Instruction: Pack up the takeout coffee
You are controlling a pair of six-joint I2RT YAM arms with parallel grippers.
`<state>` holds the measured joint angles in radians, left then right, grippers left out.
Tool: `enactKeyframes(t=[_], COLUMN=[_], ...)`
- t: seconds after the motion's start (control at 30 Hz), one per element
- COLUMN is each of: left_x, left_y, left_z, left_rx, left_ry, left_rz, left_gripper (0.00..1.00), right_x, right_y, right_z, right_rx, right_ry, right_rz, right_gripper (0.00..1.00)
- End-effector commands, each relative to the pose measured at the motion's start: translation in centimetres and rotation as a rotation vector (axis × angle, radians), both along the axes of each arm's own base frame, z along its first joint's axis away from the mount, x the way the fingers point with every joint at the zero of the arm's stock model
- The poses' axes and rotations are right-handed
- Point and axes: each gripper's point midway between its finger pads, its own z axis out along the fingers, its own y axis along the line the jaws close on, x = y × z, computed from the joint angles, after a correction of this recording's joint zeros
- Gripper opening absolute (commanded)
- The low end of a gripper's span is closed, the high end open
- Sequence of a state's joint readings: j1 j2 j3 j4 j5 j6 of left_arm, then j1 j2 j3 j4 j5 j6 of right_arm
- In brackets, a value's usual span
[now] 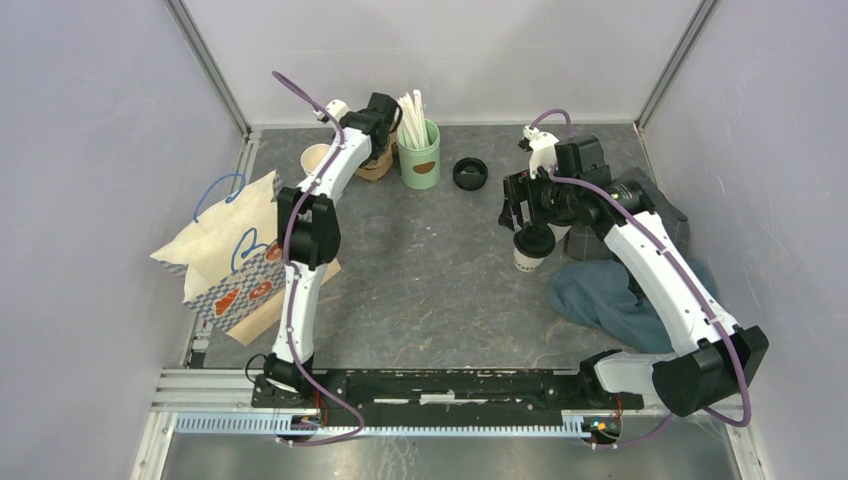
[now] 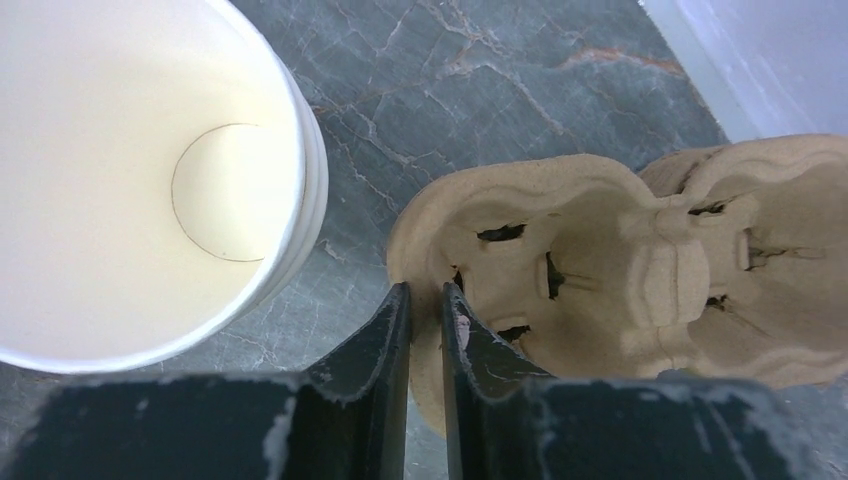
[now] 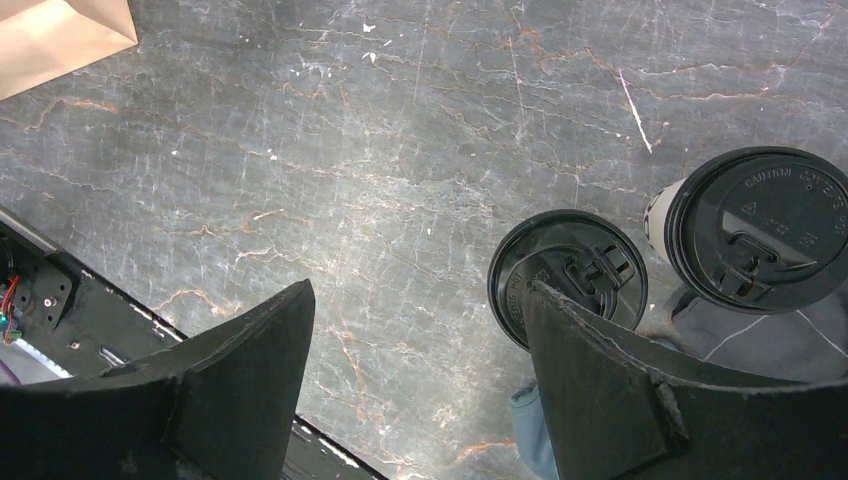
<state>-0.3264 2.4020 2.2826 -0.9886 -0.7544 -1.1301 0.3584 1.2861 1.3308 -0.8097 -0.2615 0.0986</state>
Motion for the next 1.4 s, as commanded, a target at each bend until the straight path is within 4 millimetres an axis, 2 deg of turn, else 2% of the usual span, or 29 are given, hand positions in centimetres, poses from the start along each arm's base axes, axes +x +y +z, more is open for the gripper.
enactKeyframes(t=[0.0, 0.2, 0.33, 0.57, 0.93, 1.13, 1.37], left_x=[0.9, 0.5, 0.4, -0.1, 0.4, 0.9, 0.2], left_y=[0.1, 0.6, 1.5, 2.8, 4.3, 4.8, 4.8], left_z=[6.9, 7.8, 9.4, 12.6, 17.4, 20.8, 25.0], left_rx=[-0.042, -0.072, -0.094, -0.111, -0.211, -0.243, -0.255], left_ry=[-0.155, -0.186, -0.231, -0.307, -0.498, -0.573, -0.640], left_rz=[-0.009, 0.017, 0.032, 0.053, 0.080, 0.047, -0.006], left_gripper=[0.16, 0.10, 0.06, 0.02, 0.02, 0.02, 0.02], right_x=[0.5, 0.4, 0.4, 0.4, 0.4, 0.5, 0.6], right_y=[0.3, 0.3, 0.3, 0.3, 0.3, 0.4, 0.4], right_z=[1.2, 1.3, 1.4, 1.8, 2.1, 2.5, 2.8], right_rx=[0.016, 0.017, 0.018, 0.023, 0.028, 0.029, 0.031], right_ry=[-0.056, -0.060, -0.061, -0.071, -0.076, -0.086, -0.096], right_rz=[0.011, 0.011, 0.012, 0.011, 0.013, 0.014, 0.013], right_gripper=[0.82, 0.82, 0.83, 0.82, 0.83, 0.82, 0.82])
